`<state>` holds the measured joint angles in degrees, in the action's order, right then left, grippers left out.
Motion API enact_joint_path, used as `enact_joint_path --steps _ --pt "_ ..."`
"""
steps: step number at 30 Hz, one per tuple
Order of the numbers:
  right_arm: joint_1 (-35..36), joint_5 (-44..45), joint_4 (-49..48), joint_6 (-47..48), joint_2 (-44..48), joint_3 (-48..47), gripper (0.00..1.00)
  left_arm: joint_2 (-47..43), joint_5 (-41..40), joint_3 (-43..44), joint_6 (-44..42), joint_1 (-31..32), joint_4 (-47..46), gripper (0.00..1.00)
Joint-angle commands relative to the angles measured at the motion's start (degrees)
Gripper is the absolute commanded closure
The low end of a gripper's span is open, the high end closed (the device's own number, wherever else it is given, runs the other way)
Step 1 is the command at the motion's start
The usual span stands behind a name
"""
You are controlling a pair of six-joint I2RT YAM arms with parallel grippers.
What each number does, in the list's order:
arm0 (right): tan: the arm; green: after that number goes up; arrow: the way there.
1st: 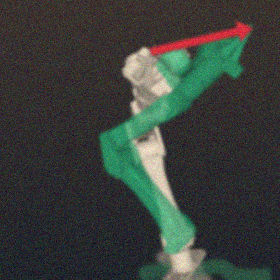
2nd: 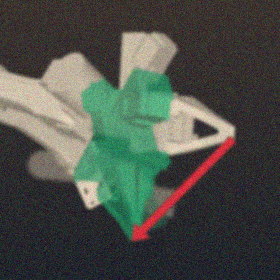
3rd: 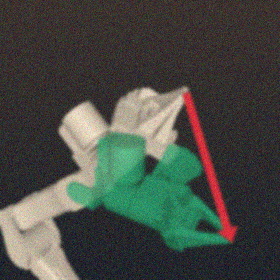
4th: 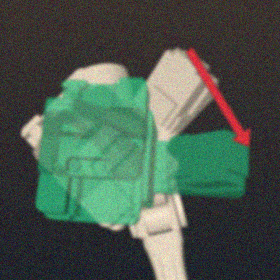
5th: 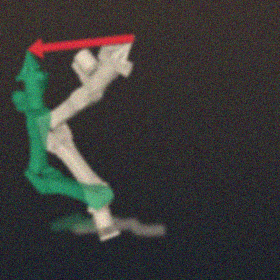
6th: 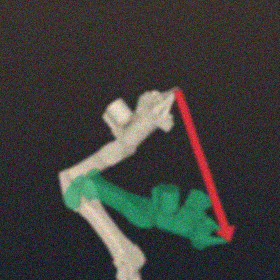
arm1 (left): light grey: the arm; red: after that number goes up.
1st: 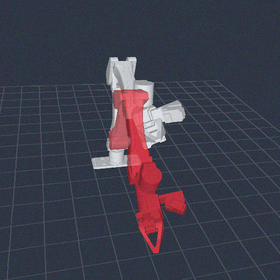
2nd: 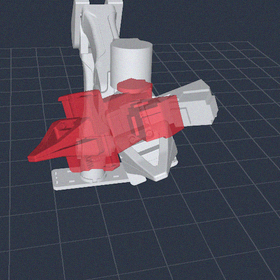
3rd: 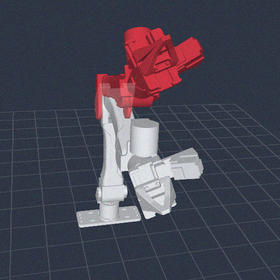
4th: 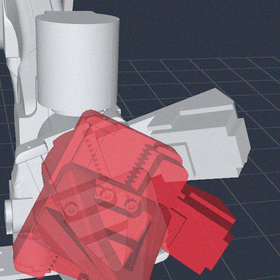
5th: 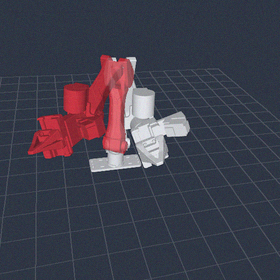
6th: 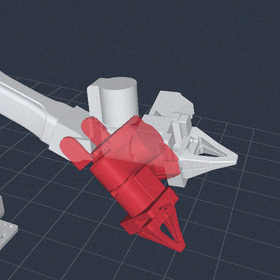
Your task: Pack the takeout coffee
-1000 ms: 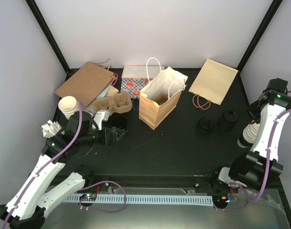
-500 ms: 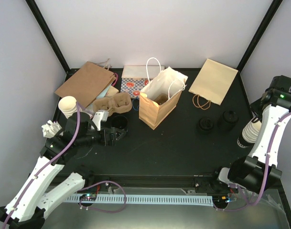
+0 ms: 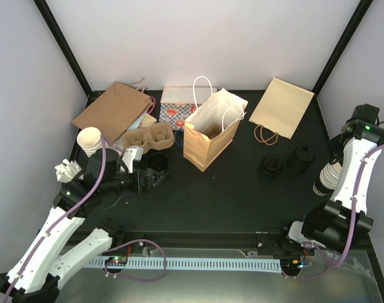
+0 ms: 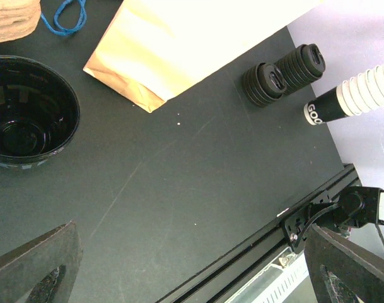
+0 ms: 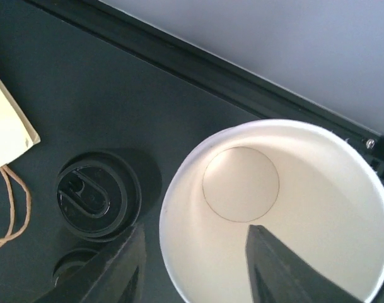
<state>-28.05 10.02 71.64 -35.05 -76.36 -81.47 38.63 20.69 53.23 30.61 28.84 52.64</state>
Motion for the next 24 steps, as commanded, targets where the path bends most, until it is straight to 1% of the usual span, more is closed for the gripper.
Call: enact_joint_path --steps 1,3,5,6,8,9,10,18,22,24 --pt "-0.33 0.45 -2.43 -0.56 -0.28 1.76 0.59 0.21 0.23 1.78 0.09 -0.36 0.43 0.01" --pt "-0.29 0.56 -2.75 -0.56 -0.44 2.25 0.67 0.22 0.21 1.81 0.08 -0.39 0.49 0.01" --pt "-0.33 0.33 -3.01 -0.55 -0.54 2.52 0.67 0.22 0.19 1.79 0.14 -0.36 0.58 0.01" --pt "-0.27 0.22 -3.07 -0.50 -0.55 2.62 0.71 0.22 0.14 1.74 0.13 -0.36 0.61 0.01" --pt "-0.33 0.07 -2.93 -0.46 -0.63 2.51 0.89 0.22 0.14 1.78 0.02 -0.41 0.78 0.01" --pt "-0.29 0.14 -2.68 -0.54 -0.66 2.30 0.95 0.15 0.08 1.79 0.04 -0.37 0.84 0.01" --pt "-0.29 0.43 -2.44 -0.61 -0.59 2.10 0.97 0.09 -0.01 1.80 -0.08 -0.43 0.84 0.01" --pt "-0.33 0.20 -1.45 -0.36 0.41 0.50 0.99 0.82 0.13 1.69 -0.17 -0.37 0.33 0.01" --pt "0.50 2.74 0.06 -1.19 0.94 -1.21 0.99 0.98 0.18 1.73 -0.32 -0.42 0.04 0.01" --pt "0.72 2.57 0.24 -1.25 1.20 -2.11 0.99 1.02 0.06 1.61 -0.46 -0.37 0.13 0.01"
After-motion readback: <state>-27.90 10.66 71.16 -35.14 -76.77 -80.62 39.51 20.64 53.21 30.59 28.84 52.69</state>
